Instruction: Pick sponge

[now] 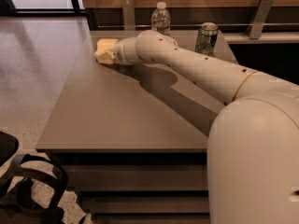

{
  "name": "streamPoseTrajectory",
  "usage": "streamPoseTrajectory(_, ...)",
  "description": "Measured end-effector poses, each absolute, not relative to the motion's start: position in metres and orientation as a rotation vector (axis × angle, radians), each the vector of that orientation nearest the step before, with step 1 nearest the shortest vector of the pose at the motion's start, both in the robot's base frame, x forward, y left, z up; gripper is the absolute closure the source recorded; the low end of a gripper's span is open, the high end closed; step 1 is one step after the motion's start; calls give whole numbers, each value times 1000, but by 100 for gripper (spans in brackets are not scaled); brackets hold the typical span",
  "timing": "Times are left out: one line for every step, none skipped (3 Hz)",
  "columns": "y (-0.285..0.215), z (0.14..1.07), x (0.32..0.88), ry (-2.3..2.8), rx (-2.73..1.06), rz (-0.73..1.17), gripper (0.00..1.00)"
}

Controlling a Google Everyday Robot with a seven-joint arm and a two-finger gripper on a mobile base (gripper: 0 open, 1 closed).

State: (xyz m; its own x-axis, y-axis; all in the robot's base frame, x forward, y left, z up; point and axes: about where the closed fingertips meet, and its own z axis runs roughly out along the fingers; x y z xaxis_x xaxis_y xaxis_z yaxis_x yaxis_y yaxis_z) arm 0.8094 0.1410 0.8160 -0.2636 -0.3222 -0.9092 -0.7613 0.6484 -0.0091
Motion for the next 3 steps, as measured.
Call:
streamPoseTrajectory(141,816,809,1851,-862,541,100)
streamPoseTrajectory(141,816,809,1851,-862,541,100)
streamPoseTrajectory(141,816,809,1851,-862,541,100)
